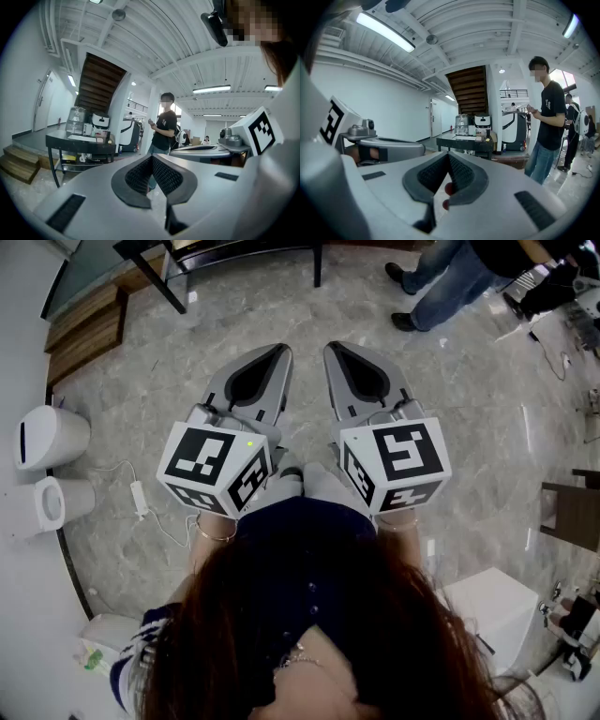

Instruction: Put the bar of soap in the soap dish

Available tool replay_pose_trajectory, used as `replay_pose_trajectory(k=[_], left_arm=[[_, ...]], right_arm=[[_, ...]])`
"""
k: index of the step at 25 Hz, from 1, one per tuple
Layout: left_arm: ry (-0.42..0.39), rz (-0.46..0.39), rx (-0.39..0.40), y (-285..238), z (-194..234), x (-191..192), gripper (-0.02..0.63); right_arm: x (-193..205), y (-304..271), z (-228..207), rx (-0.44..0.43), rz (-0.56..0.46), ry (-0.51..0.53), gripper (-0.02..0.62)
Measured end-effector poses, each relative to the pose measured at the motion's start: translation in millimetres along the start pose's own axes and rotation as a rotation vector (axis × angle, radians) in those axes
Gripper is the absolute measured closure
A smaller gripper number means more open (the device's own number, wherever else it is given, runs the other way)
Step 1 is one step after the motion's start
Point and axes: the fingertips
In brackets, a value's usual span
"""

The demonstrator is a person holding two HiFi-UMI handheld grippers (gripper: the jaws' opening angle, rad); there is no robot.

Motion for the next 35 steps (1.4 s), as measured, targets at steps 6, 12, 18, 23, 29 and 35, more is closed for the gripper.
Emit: replay_pose_trajectory(k=[6, 12, 18, 23, 29, 35], left_arm=[[0.005, 0.012, -0.003, -13, -3, 0, 0.611], [0.004, 0.016, -0.016, -34, -9, 4, 0.611], [0.001, 0.013, -0.039, -56, -6, 3, 0.611], [0.011, 0.021, -0.059, -69, 10, 3, 0.611], [0.024, 0.028, -0.058, -86, 53, 1, 0.611], [0.02, 0.027, -0.04, -110, 120, -17, 0.611]], right_arm=[[-1, -2, -12, -0.005, -0.001, -0.004, 0.589], [1, -4, -33, -0.007, -0.025, 0.015, 0.589], [4, -18, -52, -0.033, -0.034, 0.014, 0.589], [3, -38, -57, -0.062, -0.043, 0.003, 0.589], [2, -84, -59, -0.063, -0.035, -0.003, 0.589], [-16, -150, -62, -0.014, -0.03, 0.002, 0.589]])
Point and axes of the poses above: the fingertips, and each gripper's own axes: y backward along the fingers, z to its left, x out of its underside, and after that the axes turned 3 degrees about y, right-handed
